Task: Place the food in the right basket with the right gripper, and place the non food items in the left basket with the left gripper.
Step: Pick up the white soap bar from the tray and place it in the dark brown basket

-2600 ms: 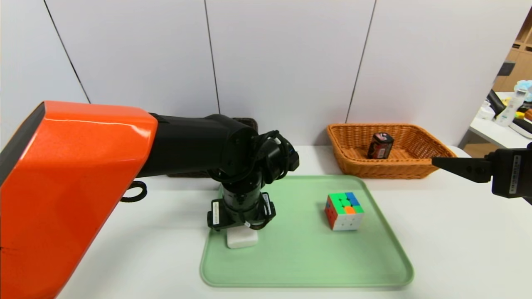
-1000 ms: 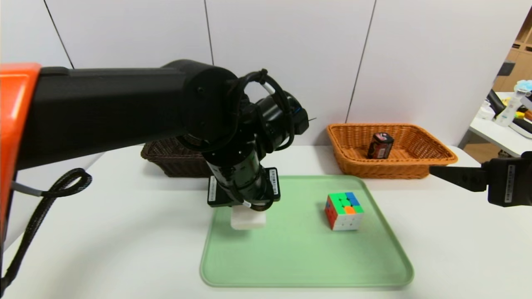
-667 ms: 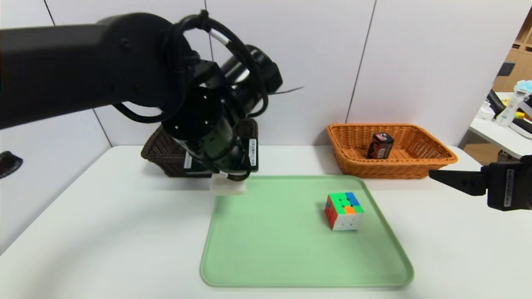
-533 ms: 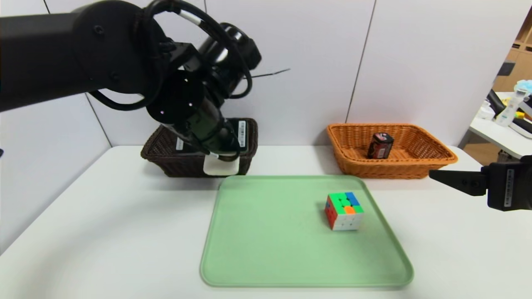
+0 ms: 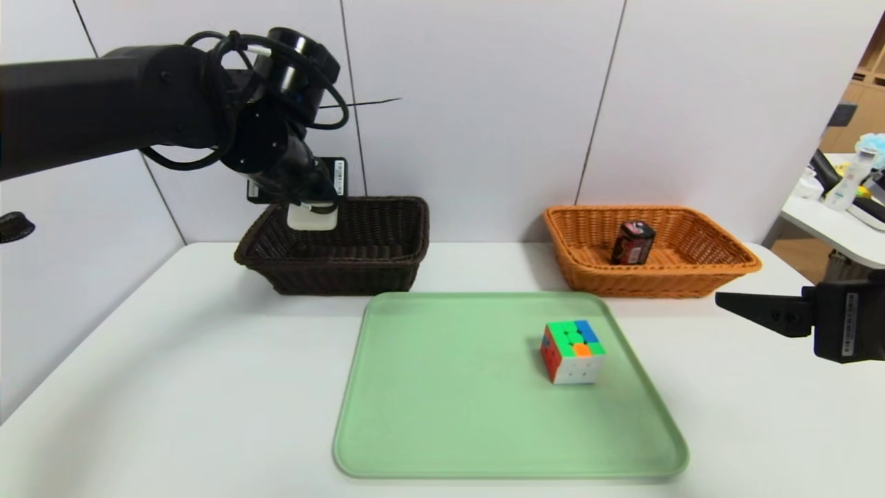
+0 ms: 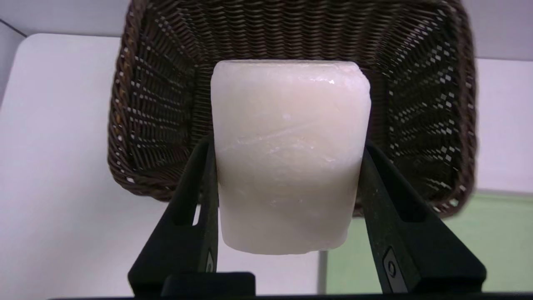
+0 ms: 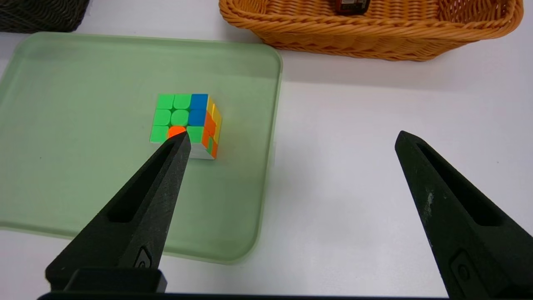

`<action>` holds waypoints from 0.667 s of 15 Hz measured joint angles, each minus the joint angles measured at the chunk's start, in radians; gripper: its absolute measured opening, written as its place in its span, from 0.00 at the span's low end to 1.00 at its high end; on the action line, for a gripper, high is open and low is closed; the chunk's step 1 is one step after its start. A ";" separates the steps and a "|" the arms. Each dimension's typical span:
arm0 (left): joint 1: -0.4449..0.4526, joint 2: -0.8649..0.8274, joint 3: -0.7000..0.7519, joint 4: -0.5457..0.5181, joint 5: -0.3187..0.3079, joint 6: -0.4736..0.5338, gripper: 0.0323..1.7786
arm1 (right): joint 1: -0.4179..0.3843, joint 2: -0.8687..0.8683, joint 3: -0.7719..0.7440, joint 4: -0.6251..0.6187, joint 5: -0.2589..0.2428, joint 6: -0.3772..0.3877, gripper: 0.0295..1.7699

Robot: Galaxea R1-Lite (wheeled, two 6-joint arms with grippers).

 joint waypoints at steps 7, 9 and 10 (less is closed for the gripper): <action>0.113 0.139 -0.003 -0.083 -0.036 0.036 0.53 | 0.000 -0.026 0.020 0.003 -0.002 0.001 0.96; 0.131 0.171 -0.003 -0.109 -0.036 0.039 0.53 | 0.000 -0.035 0.029 0.003 -0.002 0.001 0.96; 0.134 0.181 -0.003 -0.113 -0.036 0.039 0.53 | 0.000 -0.039 0.033 0.003 -0.002 0.001 0.96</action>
